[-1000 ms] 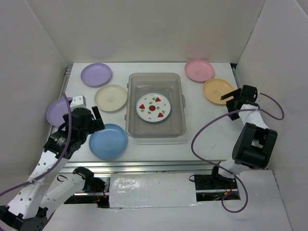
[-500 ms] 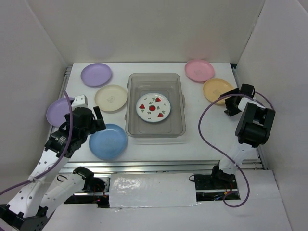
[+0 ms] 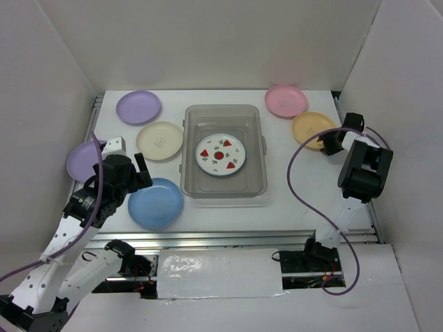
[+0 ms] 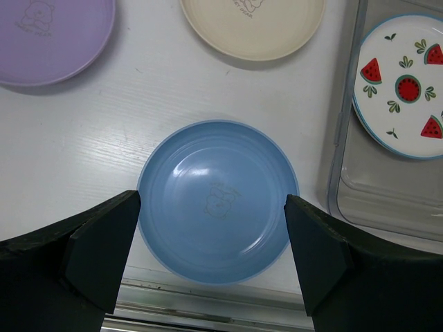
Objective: Place the plates into the plastic bin on the countertop
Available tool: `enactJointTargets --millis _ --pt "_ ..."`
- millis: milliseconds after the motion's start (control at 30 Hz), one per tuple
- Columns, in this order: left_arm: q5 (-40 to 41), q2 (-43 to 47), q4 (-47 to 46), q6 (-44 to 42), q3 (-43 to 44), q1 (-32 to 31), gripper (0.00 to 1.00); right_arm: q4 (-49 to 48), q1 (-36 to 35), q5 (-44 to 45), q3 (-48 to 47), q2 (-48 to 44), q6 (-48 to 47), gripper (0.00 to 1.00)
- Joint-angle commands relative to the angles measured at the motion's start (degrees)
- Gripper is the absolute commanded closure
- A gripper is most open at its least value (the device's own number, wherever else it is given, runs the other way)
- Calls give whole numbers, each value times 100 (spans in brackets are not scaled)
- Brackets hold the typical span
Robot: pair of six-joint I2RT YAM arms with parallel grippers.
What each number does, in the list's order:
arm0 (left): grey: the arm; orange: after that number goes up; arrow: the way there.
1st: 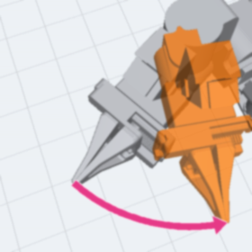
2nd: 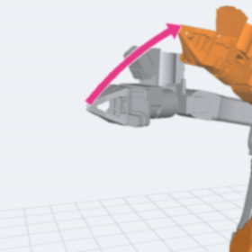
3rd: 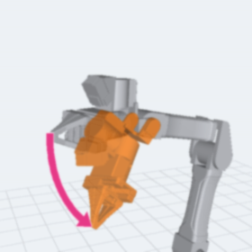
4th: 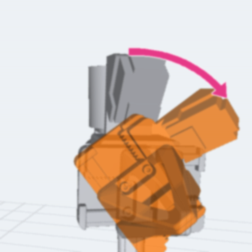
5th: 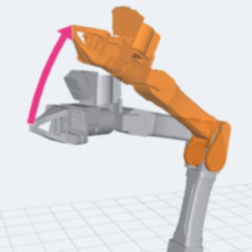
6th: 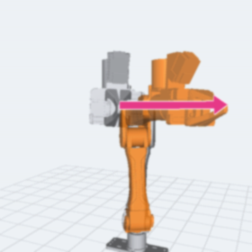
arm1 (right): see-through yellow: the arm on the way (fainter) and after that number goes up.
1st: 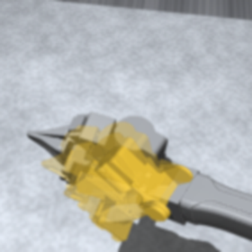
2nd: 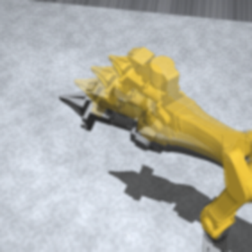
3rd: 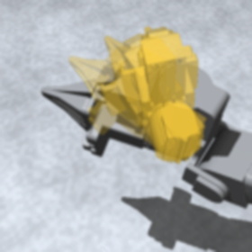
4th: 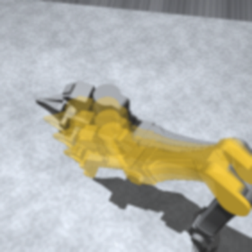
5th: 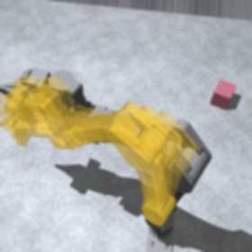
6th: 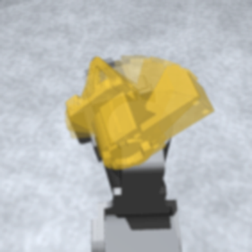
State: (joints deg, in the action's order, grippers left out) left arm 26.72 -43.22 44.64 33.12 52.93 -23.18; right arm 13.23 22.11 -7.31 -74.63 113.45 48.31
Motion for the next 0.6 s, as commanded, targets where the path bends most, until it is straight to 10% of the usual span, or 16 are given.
enactJointTargets --millis 0,133,333,567 --pt "-9 94 -210 -78 139 -20 1 346 -31 72 -367 151 -6 51" --pt "-18 112 -219 -78 139 -20 1 548 -75 221 -456 186 -76 58" --pt "26 156 -210 -69 139 -20 1 891 -189 405 -527 160 -77 100" --pt "-26 104 -219 -87 139 -20 1 567 -461 1011 475 -1532 511 100"
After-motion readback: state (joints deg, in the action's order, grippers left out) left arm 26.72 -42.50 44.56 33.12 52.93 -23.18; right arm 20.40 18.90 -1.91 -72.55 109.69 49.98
